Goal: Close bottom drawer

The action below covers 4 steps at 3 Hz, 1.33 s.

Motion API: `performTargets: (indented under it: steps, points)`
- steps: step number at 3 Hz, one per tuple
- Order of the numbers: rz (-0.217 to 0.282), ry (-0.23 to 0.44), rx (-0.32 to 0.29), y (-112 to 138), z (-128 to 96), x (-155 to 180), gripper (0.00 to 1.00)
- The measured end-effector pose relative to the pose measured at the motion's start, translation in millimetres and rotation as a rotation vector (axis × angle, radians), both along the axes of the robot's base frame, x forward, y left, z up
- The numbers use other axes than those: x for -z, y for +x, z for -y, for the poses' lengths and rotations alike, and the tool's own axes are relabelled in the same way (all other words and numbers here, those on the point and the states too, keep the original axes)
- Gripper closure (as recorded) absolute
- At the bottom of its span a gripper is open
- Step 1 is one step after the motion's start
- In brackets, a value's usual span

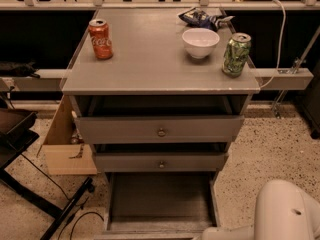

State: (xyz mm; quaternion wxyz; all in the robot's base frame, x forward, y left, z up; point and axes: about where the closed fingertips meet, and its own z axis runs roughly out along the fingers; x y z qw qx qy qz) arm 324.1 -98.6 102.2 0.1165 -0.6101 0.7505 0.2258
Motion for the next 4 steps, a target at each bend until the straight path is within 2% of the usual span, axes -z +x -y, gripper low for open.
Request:
performTargets:
  steps: [2, 3, 4]
  points:
    - [0.047, 0.045, 0.049, 36, -3, 9, 1.0]
    - [0.047, 0.045, 0.049, 36, -3, 9, 1.0]
    - [0.067, 0.06, 0.067, 55, -5, 5, 1.0]
